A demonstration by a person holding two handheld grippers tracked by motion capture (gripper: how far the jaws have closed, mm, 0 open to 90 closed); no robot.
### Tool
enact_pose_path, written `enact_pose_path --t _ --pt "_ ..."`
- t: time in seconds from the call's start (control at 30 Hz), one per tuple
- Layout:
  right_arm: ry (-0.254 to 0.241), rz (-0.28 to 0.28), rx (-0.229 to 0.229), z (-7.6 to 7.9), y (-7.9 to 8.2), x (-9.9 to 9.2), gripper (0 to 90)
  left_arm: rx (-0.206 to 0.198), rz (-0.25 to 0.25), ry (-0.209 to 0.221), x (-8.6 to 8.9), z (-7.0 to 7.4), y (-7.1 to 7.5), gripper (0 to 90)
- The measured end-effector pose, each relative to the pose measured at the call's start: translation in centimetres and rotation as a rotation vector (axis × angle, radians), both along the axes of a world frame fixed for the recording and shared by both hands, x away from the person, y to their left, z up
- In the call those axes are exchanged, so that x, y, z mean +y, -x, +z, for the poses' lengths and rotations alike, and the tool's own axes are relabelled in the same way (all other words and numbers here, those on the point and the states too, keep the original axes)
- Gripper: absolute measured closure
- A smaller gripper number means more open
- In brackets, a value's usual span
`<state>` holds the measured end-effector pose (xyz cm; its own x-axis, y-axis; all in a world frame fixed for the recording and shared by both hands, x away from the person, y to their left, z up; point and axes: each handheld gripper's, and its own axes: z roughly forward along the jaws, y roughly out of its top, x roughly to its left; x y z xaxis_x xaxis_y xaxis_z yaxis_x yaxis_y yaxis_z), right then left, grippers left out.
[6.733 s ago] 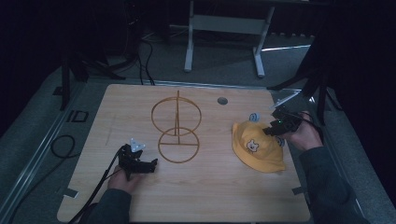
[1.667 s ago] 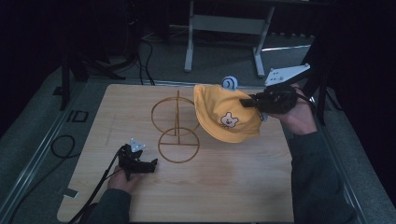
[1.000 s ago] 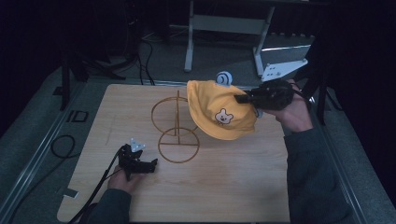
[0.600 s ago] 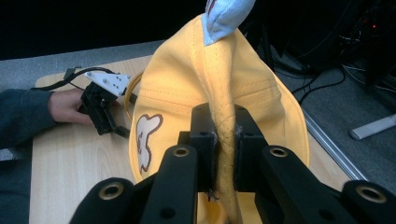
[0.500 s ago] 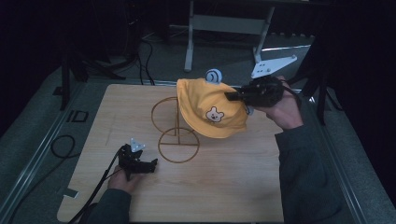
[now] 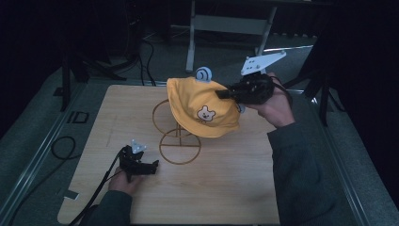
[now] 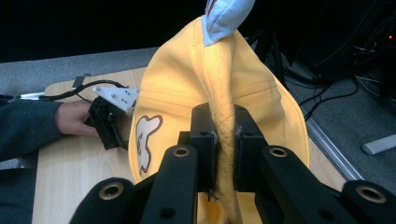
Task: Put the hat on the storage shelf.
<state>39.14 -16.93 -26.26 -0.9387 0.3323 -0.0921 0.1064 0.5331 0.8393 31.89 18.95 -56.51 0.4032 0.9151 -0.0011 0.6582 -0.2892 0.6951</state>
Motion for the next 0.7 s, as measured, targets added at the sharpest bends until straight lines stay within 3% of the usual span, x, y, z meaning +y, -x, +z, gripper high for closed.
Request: enact_pose_path --t 0.7 --pt "0.012 0.016 0.001 0.2 -1.0 3.5 81.7 0.006 -0.006 -0.006 0.1 0.1 0.0 1.9"
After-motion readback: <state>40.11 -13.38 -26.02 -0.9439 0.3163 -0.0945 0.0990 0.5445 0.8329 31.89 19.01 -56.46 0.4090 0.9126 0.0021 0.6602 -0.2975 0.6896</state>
